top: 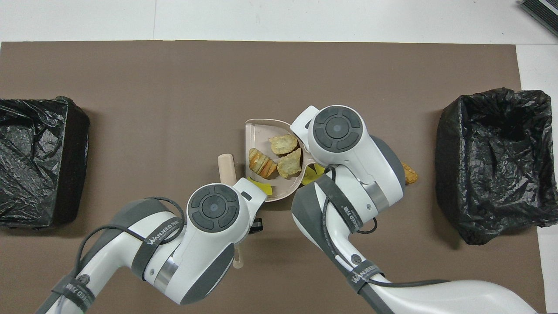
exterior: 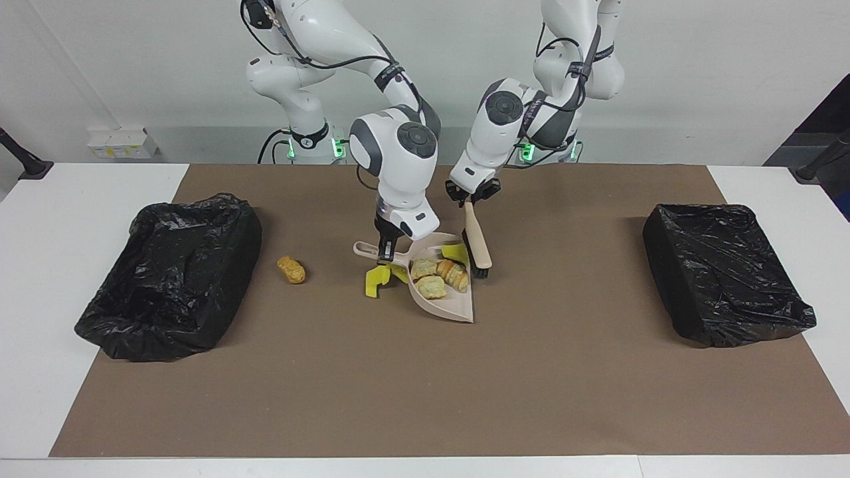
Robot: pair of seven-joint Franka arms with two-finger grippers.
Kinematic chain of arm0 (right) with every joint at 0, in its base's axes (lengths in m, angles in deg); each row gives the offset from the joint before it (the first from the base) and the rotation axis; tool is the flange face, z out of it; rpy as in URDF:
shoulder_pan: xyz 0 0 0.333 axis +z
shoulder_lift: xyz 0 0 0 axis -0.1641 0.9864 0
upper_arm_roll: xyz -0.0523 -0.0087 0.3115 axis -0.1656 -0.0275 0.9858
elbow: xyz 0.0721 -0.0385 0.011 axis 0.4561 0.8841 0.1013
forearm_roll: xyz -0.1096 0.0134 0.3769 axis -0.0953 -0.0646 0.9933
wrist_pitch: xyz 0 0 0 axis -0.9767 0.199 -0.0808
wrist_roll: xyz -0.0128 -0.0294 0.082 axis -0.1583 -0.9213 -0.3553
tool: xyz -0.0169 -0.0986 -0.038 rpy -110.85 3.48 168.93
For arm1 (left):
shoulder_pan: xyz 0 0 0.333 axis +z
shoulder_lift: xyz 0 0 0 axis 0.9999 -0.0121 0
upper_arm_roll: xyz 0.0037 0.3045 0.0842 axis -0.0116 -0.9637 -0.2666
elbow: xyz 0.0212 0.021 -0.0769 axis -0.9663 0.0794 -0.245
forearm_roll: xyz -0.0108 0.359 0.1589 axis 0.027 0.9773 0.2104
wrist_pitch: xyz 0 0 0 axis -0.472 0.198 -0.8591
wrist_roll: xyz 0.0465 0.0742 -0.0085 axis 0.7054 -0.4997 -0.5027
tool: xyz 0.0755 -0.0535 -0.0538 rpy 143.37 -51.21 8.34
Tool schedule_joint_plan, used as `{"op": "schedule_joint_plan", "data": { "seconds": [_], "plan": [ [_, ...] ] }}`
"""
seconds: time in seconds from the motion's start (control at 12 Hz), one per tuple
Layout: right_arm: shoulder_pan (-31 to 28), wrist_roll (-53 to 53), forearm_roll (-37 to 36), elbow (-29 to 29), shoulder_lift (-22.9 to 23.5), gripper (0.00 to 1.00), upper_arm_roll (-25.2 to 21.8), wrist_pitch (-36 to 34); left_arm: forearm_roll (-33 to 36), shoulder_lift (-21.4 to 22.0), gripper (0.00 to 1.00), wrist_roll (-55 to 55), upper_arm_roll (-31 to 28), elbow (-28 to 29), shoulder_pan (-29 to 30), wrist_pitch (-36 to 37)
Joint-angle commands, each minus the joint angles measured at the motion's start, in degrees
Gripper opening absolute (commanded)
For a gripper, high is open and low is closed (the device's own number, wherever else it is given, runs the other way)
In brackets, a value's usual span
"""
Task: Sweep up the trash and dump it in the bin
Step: 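Carry the loaded dustpan with the right gripper over the nearer bin and tip it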
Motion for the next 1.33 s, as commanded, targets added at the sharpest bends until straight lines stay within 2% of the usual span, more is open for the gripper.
{"op": "schedule_joint_plan", "data": {
  "seconds": [0.0, 0.17, 0.5, 0.75, 1.0, 1.17, 1.25],
  "plan": [
    [-3.7, -8.0, 5.5, 0.1, -1.2, 0.00, 0.4, 1.5, 2.2, 2.7, 0.00, -1.2, -0.2, -1.0, 2.2, 5.3],
    [-6.8, -10.7, 8.1, -0.8, -2.3, 0.00, 0.5, 1.4, 2.1, 4.4, 0.00, -1.4, -0.2, 0.7, 2.2, 6.8],
    [-13.1, -13.8, 9.8, -4.0, -3.2, 0.00, 0.5, -0.3, 1.6, 6.2, 0.00, -6.7, 0.2, 5.3, -0.5, 1.6],
    [-18.0, -19.2, 9.8, -6.8, -3.2, 0.00, 0.4, -3.3, 1.2, 5.3, 0.00, -11.8, 0.2, 7.7, -6.4, -3.8],
    [-22.8, -24.6, 9.6, -7.3, -4.6, 0.00, 0.3, -5.5, -3.0, 3.1, 0.00, -14.8, 0.3, 7.9, -11.0, -8.6],
    [-26.0, -27.3, 8.6, -7.3, -5.8, 0.00, -0.1, -6.7, -3.4, 3.8, 0.00, -11.2, 0.4, 9.9, -13.0, -11.0],
    [-28.2, -29.9, 8.5, -7.4, -6.3, 0.00, -0.4, -6.9, -6.2, 3.4, 0.00, -9.6, 0.4, 11.1, -13.3, -12.2]
  ]
}}
